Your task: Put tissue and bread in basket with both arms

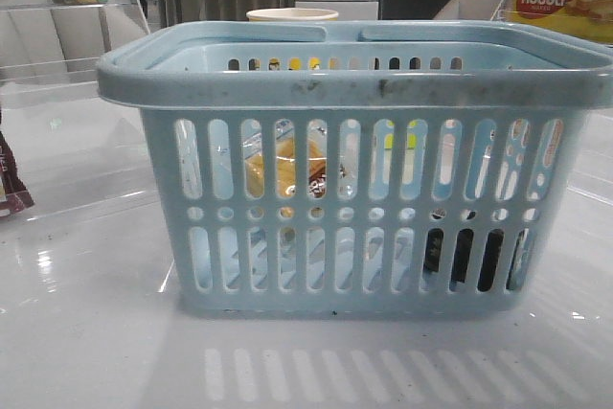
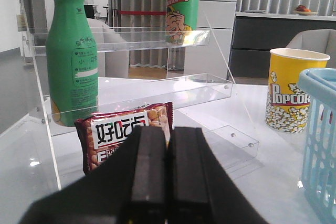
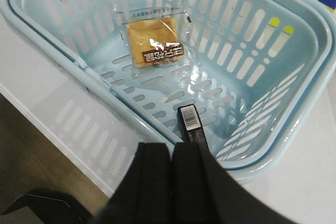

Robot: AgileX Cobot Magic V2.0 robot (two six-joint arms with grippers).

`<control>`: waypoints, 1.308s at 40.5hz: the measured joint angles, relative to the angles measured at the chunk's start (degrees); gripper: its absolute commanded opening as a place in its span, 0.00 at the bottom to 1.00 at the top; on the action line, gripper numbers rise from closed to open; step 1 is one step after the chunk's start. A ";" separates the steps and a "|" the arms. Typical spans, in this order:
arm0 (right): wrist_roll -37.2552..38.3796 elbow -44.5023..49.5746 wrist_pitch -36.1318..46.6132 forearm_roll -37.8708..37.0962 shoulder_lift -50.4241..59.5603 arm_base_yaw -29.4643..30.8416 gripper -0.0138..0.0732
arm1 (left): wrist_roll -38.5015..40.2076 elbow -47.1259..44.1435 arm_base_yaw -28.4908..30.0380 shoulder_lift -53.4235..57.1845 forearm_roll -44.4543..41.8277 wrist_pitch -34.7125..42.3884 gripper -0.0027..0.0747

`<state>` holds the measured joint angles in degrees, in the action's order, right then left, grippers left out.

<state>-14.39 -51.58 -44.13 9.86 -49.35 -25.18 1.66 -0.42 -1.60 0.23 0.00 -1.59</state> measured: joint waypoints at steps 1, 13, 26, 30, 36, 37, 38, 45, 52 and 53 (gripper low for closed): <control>0.00 0.00 0.00 0.00 0.00 0.00 0.22 | 0.00 0.00 0.00 0.00 0.00 0.00 0.15; 0.00 0.00 0.00 0.00 0.00 0.00 0.22 | 0.00 0.00 -0.22 0.00 0.00 0.12 0.15; 0.00 0.00 0.00 0.00 0.00 0.00 0.22 | 0.00 0.00 -0.22 0.00 0.00 0.12 0.15; 0.00 0.40 0.00 0.00 0.19 0.10 0.22 | 0.00 0.00 -0.22 0.00 0.00 0.12 0.15; 0.00 3.42 0.76 0.12 4.93 5.50 0.22 | 0.00 0.00 -0.22 0.00 0.00 0.12 0.15; 0.00 4.15 1.07 0.12 6.14 7.23 0.22 | 0.00 0.00 -0.22 0.00 0.00 0.12 0.15; 0.00 5.23 1.55 0.12 7.90 8.58 0.22 | 0.00 0.00 -0.22 0.00 0.00 0.12 0.15; 0.00 14.05 7.25 0.02 19.95 19.70 0.22 | 0.00 0.00 -0.22 0.00 0.00 0.12 0.15; 0.00 25.67 14.27 0.02 32.55 27.74 0.22 | 0.00 0.00 -0.22 0.00 0.00 0.23 0.15; 0.00 27.57 15.14 0.02 34.45 28.16 0.22 | 0.00 0.00 -0.22 0.00 0.00 0.23 0.15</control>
<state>-14.39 -24.01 -29.00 9.88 -14.89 2.98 1.66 -0.42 -1.82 0.23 0.00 -1.36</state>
